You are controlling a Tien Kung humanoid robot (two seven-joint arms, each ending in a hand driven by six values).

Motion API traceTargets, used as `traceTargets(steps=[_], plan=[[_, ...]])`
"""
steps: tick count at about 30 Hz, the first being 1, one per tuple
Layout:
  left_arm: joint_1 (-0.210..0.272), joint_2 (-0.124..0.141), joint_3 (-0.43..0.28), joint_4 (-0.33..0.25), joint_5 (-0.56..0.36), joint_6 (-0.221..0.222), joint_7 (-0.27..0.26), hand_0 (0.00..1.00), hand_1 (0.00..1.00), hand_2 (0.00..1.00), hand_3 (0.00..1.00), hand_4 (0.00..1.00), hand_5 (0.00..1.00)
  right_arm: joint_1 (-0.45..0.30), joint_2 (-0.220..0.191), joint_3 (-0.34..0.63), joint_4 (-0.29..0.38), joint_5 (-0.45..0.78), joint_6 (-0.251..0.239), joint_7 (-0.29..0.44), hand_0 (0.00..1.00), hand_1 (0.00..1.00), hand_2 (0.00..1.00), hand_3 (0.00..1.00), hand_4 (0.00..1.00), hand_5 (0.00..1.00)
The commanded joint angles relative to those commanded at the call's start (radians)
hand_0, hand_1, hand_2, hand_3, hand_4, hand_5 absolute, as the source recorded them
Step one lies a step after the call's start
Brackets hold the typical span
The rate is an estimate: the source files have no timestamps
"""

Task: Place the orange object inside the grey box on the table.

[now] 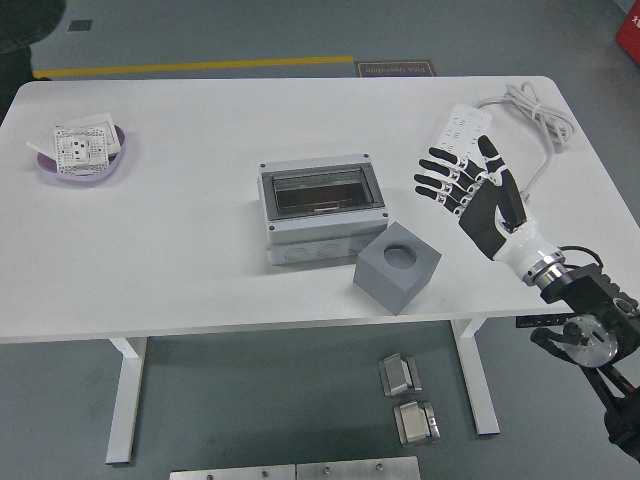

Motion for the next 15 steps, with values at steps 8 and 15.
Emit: traceTargets(steps=[8, 15], plan=[[-0.002, -0.001, -0.001, 0.0, 0.001, 0.0, 0.0, 0.716, 0.71, 0.572, 0.779, 0.775, 0.343, -0.005, -0.005, 0.007, 0.032, 0.042, 0.017, 0.007, 0.998, 0.998, 0.998, 0.759, 0.998, 0.998], [-0.001, -0.001, 0.002, 0.0, -0.003, 0.0, 0.0, 0.716, 0.71, 0.572, 0.779, 0.775, 0.344, -0.009, -0.009, 0.0, 0.062, 0.108, 0.042, 0.006, 0.998, 0.998, 0.998, 0.675, 0.998, 0.998]])
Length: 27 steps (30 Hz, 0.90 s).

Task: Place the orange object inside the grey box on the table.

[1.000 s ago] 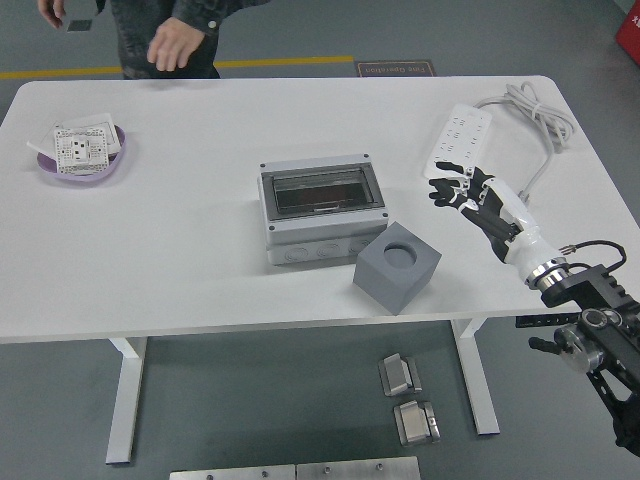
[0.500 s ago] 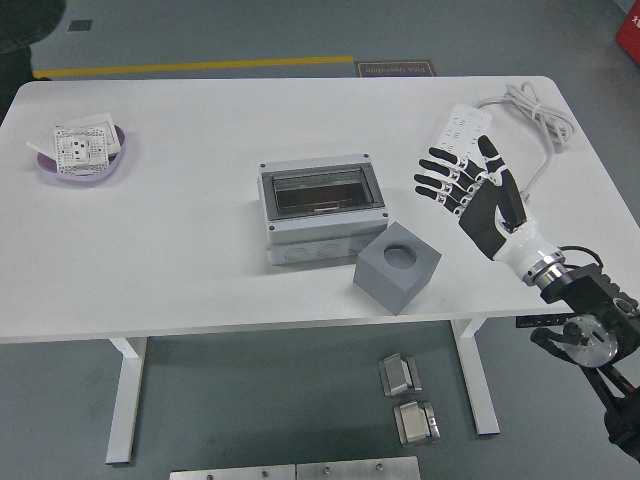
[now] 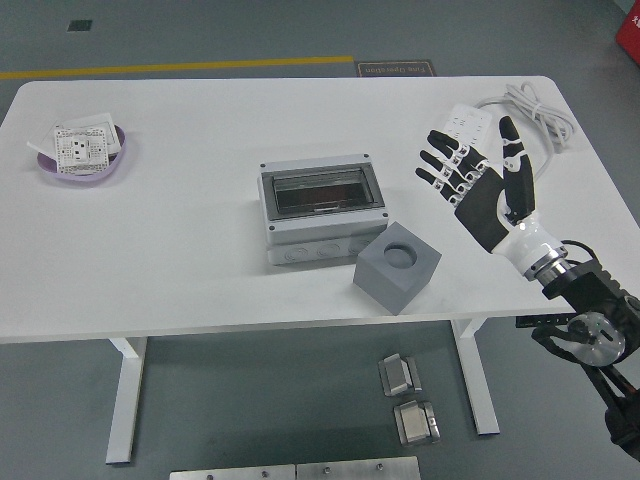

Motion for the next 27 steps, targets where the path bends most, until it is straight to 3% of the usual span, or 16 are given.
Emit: traceTargets(steps=[1, 6, 7, 18, 19, 24, 25, 27], plan=[[0.0, 0.0, 0.0, 0.0, 0.0, 0.0, 0.0, 0.716, 0.71, 0.572, 0.779, 0.775, 0.344, 0.0, 0.0, -0.002, 0.003, 0.012, 0.004, -0.001, 0.998, 0.998, 0.998, 0.614, 0.998, 0.998], [-0.001, 0.001, 0.002, 0.0, -0.002, 0.0, 0.0, 0.716, 0.71, 0.572, 0.779, 0.775, 0.344, -0.003, 0.0, -0.01, 0.017, 0.083, 0.028, -0.003, 0.998, 0.998, 0.998, 0.614, 0.998, 0.998], [-0.001, 0.001, 0.003, 0.0, -0.003, 0.0, 0.0, 0.716, 0.71, 0.571, 0.78, 0.774, 0.344, -0.004, 0.0, -0.011, 0.019, 0.097, 0.033, -0.004, 0.998, 0.998, 0.995, 0.572, 0.998, 0.998], [-0.001, 0.001, 0.005, 0.001, -0.004, 0.0, -0.001, 0.716, 0.71, 0.571, 0.779, 0.774, 0.345, -0.008, -0.001, -0.013, 0.031, 0.163, 0.059, -0.02, 0.998, 0.998, 0.989, 0.549, 0.998, 0.998], [-0.001, 0.002, 0.005, 0.001, -0.005, 0.0, -0.001, 0.716, 0.71, 0.571, 0.779, 0.773, 0.344, -0.008, -0.001, -0.014, 0.032, 0.164, 0.06, -0.023, 0.998, 0.998, 0.982, 0.742, 0.998, 0.998], [-0.001, 0.002, 0.005, 0.001, -0.004, 0.0, -0.001, 0.716, 0.71, 0.571, 0.779, 0.773, 0.344, -0.006, -0.001, -0.021, 0.037, 0.173, 0.057, -0.029, 0.998, 0.998, 0.982, 0.742, 0.998, 0.998], [-0.001, 0.002, 0.005, 0.001, -0.004, 0.0, -0.001, 0.716, 0.71, 0.571, 0.779, 0.772, 0.344, -0.006, 0.0, -0.022, 0.038, 0.176, 0.056, -0.029, 0.998, 0.92, 0.89, 0.985, 0.998, 0.998], [-0.002, 0.002, 0.004, 0.002, -0.003, 0.0, -0.001, 0.716, 0.71, 0.571, 0.779, 0.772, 0.344, -0.005, 0.0, -0.023, 0.038, 0.182, 0.055, -0.029, 0.998, 0.92, 0.89, 0.985, 0.998, 0.998]])
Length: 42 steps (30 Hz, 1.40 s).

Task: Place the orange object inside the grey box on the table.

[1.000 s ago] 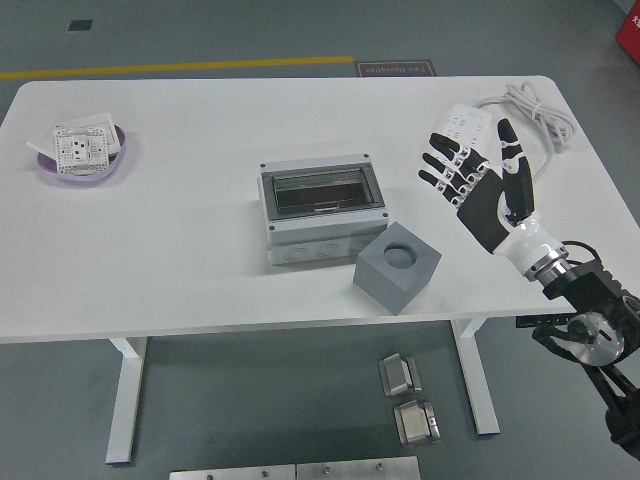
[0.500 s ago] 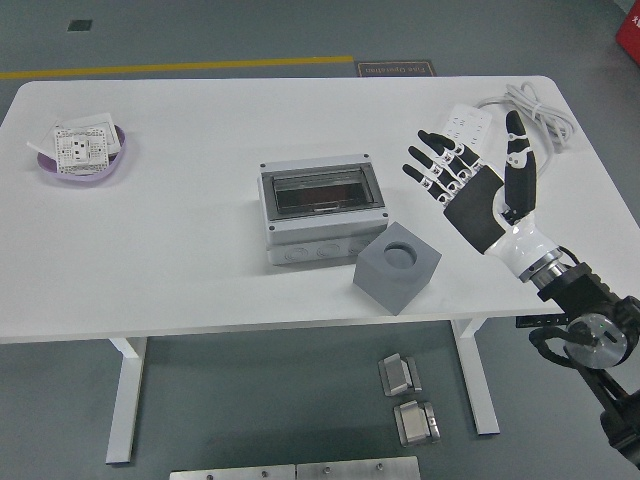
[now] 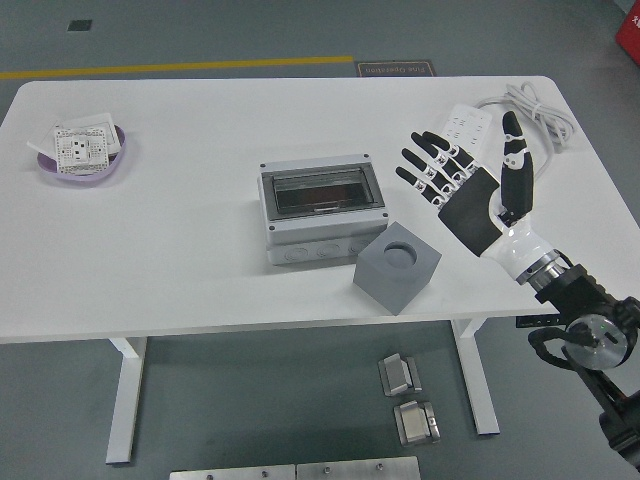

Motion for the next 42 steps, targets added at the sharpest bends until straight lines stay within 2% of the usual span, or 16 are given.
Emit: traceTargets(steps=[4, 5, 9, 15, 16, 21, 22, 30, 42], plan=[[-0.001, 0.0, 0.0, 0.0, 0.001, 0.0, 0.0, 0.716, 0.71, 0.571, 0.779, 0.772, 0.344, 0.0, -0.001, -0.001, -0.004, 0.015, 0.0, 0.0, 0.998, 0.92, 0.89, 0.985, 0.998, 0.998], [-0.001, 0.0, 0.0, 0.0, 0.001, 0.0, 0.0, 0.716, 0.71, 0.571, 0.778, 0.772, 0.344, 0.0, -0.002, -0.001, -0.005, 0.019, -0.001, 0.0, 0.998, 0.847, 0.793, 0.998, 0.998, 0.998], [-0.001, 0.001, 0.001, 0.001, 0.0, 0.0, 0.0, 0.716, 0.71, 0.571, 0.778, 0.772, 0.344, -0.001, -0.004, 0.0, -0.007, 0.025, -0.002, 0.0, 0.998, 0.847, 0.793, 0.998, 0.998, 0.998], [-0.004, 0.005, 0.002, 0.001, 0.002, 0.0, 0.0, 0.716, 0.71, 0.571, 0.776, 0.771, 0.343, 0.004, -0.006, -0.004, -0.006, 0.039, -0.007, 0.009, 0.998, 0.862, 0.811, 0.998, 0.998, 0.998], [-0.004, 0.006, 0.002, 0.0, 0.002, 0.0, 0.0, 0.716, 0.71, 0.571, 0.775, 0.772, 0.343, 0.006, -0.006, -0.006, -0.006, 0.043, -0.009, 0.01, 0.998, 0.934, 0.956, 0.998, 0.998, 0.998], [-0.007, 0.008, 0.004, -0.001, 0.003, 0.0, 0.0, 0.716, 0.71, 0.571, 0.775, 0.772, 0.343, 0.008, -0.006, -0.012, -0.013, 0.078, -0.02, 0.022, 0.998, 0.934, 0.956, 0.998, 0.998, 0.998], [-0.007, 0.009, 0.005, -0.001, 0.003, 0.0, 0.0, 0.715, 0.709, 0.571, 0.774, 0.771, 0.343, 0.008, -0.006, -0.013, -0.015, 0.087, -0.022, 0.025, 0.998, 0.98, 0.998, 0.998, 0.998, 0.998], [-0.008, 0.014, 0.015, -0.001, -0.002, 0.0, 0.001, 0.715, 0.709, 0.571, 0.774, 0.771, 0.344, 0.013, -0.005, -0.019, -0.025, 0.127, -0.039, 0.045, 0.998, 0.976, 0.998, 0.998, 0.998, 0.998], [-0.017, 0.026, 0.023, -0.002, 0.003, -0.001, 0.002, 0.715, 0.709, 0.571, 0.774, 0.772, 0.343, 0.017, -0.005, -0.015, -0.027, 0.089, -0.028, 0.043, 0.998, 0.95, 0.998, 0.998, 0.998, 0.998]])
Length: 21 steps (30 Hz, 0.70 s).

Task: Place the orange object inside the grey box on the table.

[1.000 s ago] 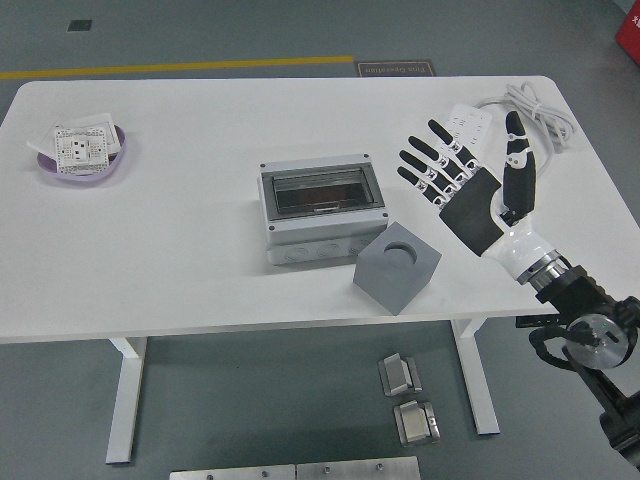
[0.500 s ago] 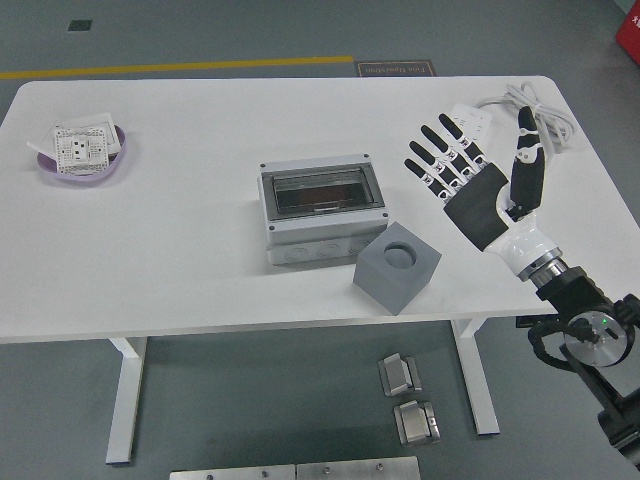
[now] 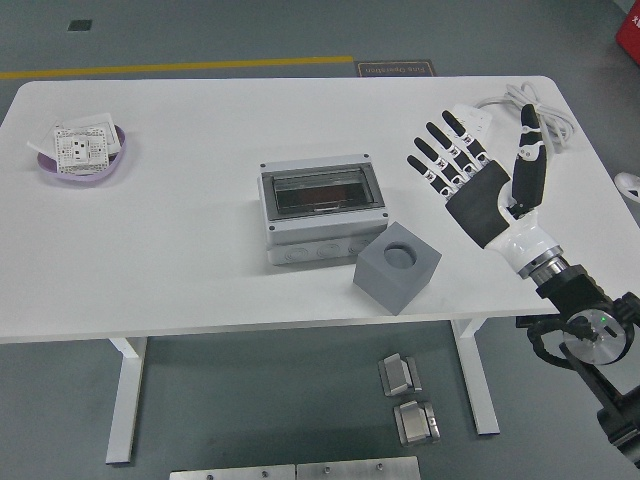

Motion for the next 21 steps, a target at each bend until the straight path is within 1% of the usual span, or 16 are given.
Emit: traceTargets(steps=[3, 4, 10, 11, 21], plan=[[0.001, 0.002, 0.004, 0.0, 0.0, 0.0, 0.001, 0.715, 0.709, 0.571, 0.774, 0.772, 0.343, -0.001, 0.001, -0.001, 0.0, -0.007, 0.002, -0.001, 0.998, 0.95, 0.998, 0.998, 0.998, 0.998], [0.001, 0.003, 0.005, 0.0, 0.001, -0.001, 0.002, 0.715, 0.709, 0.571, 0.773, 0.772, 0.343, -0.001, 0.002, -0.001, 0.0, -0.008, 0.003, -0.001, 0.998, 0.953, 0.989, 0.884, 0.998, 0.998], [0.003, 0.009, 0.011, 0.001, 0.001, -0.001, 0.004, 0.715, 0.709, 0.571, 0.773, 0.772, 0.343, 0.0, 0.003, -0.007, -0.006, -0.011, -0.002, -0.004, 0.998, 0.953, 0.989, 0.884, 0.998, 0.998], [0.003, 0.011, 0.012, 0.001, 0.001, -0.001, 0.005, 0.715, 0.709, 0.571, 0.773, 0.772, 0.343, 0.001, 0.003, -0.009, -0.008, -0.013, -0.003, -0.005, 0.998, 0.95, 0.983, 0.792, 0.998, 0.998], [-0.002, 0.021, 0.023, -0.001, 0.002, -0.002, 0.007, 0.716, 0.709, 0.571, 0.774, 0.772, 0.341, 0.005, 0.005, -0.025, -0.014, -0.033, -0.013, -0.005, 0.998, 0.946, 0.985, 0.807, 0.998, 0.998]])
